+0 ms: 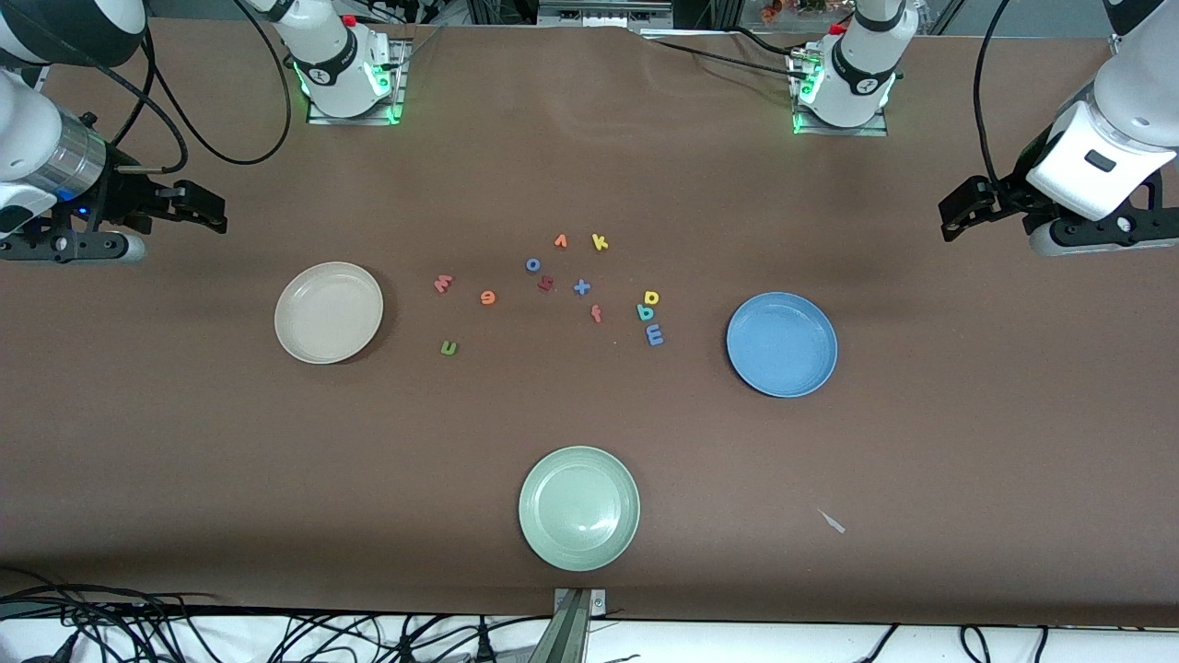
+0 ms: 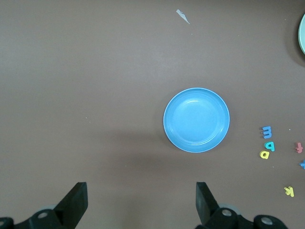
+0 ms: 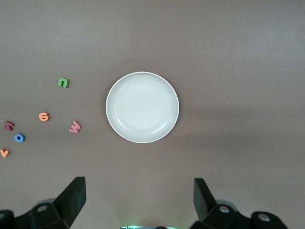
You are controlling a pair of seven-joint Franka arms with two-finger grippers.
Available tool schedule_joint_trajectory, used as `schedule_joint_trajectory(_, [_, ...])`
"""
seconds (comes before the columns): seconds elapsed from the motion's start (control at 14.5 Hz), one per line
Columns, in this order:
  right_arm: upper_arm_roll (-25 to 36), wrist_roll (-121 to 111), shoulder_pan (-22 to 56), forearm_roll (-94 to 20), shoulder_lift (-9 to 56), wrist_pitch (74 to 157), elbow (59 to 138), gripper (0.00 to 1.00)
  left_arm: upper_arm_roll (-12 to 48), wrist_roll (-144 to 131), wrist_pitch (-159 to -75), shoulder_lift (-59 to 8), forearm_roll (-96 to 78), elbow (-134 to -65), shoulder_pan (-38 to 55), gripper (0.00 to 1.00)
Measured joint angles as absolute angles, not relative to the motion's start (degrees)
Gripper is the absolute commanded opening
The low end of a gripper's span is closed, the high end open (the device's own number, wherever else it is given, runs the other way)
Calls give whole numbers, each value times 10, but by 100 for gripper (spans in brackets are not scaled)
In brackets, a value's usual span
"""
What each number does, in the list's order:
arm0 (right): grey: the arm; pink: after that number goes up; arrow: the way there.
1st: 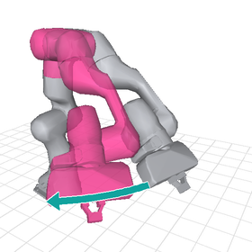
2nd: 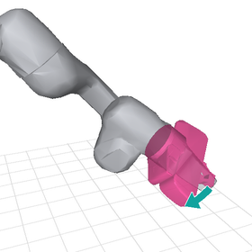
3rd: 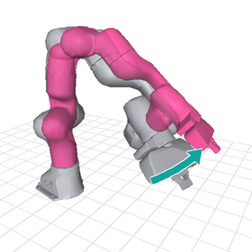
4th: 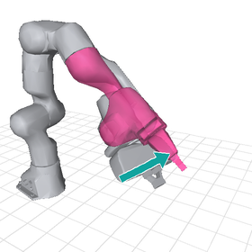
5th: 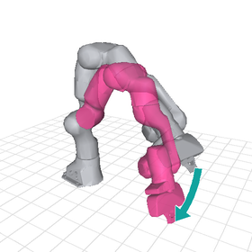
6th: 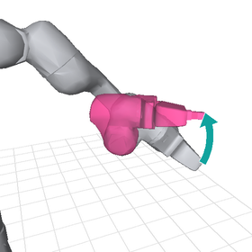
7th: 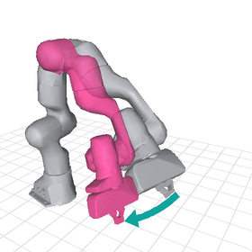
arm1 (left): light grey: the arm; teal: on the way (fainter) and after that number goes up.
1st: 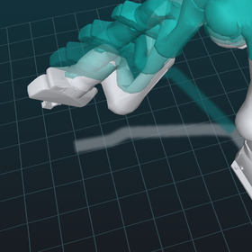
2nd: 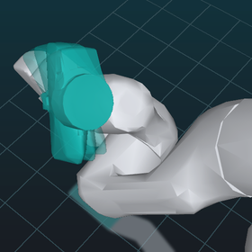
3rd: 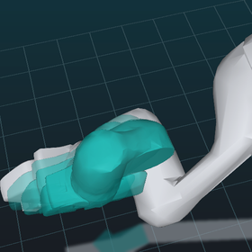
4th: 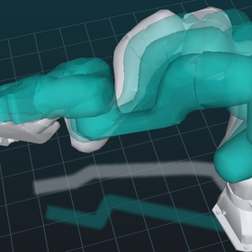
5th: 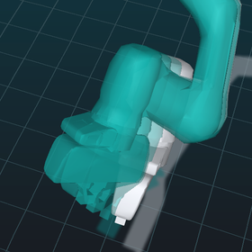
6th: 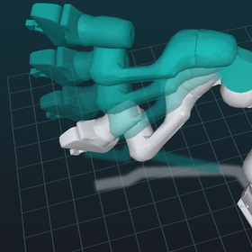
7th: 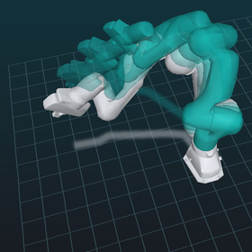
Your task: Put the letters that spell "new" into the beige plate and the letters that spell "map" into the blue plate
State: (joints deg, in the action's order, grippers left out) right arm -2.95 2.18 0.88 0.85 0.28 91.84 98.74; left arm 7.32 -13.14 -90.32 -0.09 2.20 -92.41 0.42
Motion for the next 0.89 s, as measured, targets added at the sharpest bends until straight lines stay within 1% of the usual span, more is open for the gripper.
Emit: schedule_joint_trajectory(0.89, [-29, 22, 9, 9, 3, 918, 987, 100, 74, -131, -903, -5, 22, -919, 4, 100])
